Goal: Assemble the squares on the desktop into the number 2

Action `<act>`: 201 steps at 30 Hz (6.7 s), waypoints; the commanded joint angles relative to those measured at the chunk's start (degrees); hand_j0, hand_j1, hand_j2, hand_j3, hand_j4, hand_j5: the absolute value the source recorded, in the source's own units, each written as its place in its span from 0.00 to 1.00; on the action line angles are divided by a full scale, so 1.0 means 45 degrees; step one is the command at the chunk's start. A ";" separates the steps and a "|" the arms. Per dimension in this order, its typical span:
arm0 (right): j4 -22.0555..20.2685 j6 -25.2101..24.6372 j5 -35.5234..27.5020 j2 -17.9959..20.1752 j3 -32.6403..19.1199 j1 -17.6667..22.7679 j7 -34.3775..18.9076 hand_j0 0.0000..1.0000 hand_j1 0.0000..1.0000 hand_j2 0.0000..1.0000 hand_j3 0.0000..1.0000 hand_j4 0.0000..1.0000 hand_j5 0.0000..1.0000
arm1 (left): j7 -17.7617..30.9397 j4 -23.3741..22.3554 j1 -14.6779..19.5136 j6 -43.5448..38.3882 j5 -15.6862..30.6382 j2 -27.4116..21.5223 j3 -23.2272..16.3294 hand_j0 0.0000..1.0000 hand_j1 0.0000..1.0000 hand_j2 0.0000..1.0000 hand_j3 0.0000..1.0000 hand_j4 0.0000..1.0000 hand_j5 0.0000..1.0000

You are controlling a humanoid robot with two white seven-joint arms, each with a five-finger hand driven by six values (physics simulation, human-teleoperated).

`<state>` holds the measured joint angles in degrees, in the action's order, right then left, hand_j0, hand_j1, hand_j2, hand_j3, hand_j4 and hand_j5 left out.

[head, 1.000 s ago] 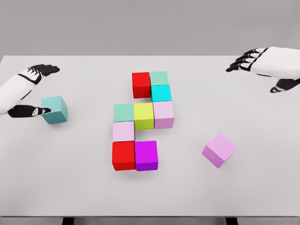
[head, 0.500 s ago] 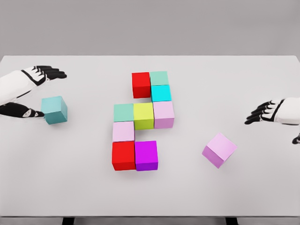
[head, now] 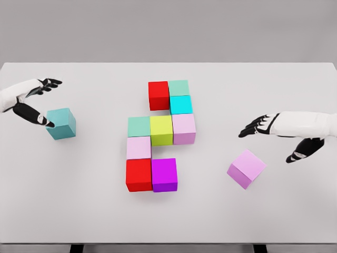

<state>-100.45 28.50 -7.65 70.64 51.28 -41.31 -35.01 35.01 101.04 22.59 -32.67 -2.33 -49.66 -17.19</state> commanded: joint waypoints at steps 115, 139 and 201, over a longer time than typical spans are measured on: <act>0.0017 0.1444 0.2285 0.0317 0.4230 -0.2227 0.0002 1.00 1.00 1.00 1.00 1.00 1.00 | -0.0003 -0.2492 0.2598 -0.0518 -0.3135 0.2421 -0.3152 0.49 0.49 0.49 0.49 0.49 0.49; 0.1521 0.1444 0.2618 -0.2143 0.4913 -0.2988 0.0002 1.00 1.00 1.00 1.00 1.00 1.00 | -0.0003 -0.3879 0.3652 -0.0518 -0.3506 0.4511 -0.3289 0.45 0.45 0.45 0.45 0.45 0.45; 0.2009 0.1444 0.1875 -0.2573 0.4464 -0.2930 0.0002 1.00 1.00 1.00 1.00 1.00 1.00 | -0.0003 -0.5207 0.4141 -0.0518 -0.5342 0.7461 -0.3309 0.44 0.44 0.44 0.44 0.44 0.44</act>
<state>-91.45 35.14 1.00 59.33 69.19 -54.49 -35.02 35.09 77.56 41.13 -35.13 -26.15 -16.35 -32.16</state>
